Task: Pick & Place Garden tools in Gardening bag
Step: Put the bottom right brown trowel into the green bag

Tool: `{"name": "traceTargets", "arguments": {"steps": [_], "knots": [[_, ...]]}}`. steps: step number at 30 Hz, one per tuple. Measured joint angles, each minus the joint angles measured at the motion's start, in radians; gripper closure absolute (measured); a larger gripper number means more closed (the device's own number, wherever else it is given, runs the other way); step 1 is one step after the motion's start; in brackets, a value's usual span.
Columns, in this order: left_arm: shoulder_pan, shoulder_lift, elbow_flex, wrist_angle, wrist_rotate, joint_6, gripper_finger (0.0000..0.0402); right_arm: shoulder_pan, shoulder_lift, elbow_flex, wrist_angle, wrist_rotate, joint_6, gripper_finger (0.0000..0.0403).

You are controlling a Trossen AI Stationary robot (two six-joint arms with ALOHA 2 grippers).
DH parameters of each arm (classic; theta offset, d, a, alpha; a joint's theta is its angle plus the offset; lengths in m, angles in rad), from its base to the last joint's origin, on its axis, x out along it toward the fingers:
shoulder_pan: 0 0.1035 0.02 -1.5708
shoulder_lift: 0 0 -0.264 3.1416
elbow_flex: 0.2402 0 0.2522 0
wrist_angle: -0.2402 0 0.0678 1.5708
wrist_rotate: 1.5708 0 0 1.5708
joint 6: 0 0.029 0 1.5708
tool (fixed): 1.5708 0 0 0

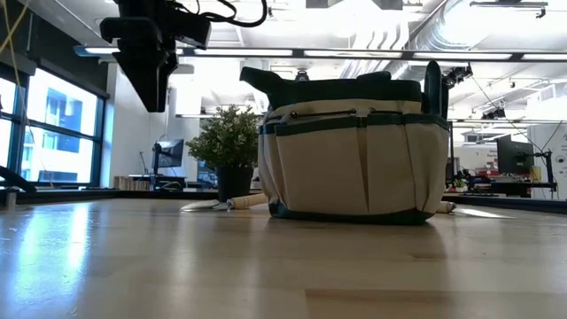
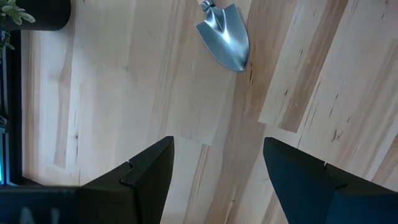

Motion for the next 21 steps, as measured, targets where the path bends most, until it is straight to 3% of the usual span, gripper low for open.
{"name": "traceTargets", "arguments": {"steps": [11, 16, 21], "knots": [[0.000, 0.000, 0.000, -0.044, 0.002, -0.005, 0.0162, 0.044, 0.010, 0.047, -0.044, 0.082, -0.070, 0.0357], [0.000, 0.000, 0.000, -0.084, 0.031, -0.051, 0.0162, 0.065, 0.010, 0.134, -0.054, 0.235, -0.214, 0.0357], [0.000, 0.000, 0.000, -0.115, 0.077, -0.085, 0.0162, 0.080, 0.009, 0.255, -0.041, 0.499, -0.433, 0.0357]]}}
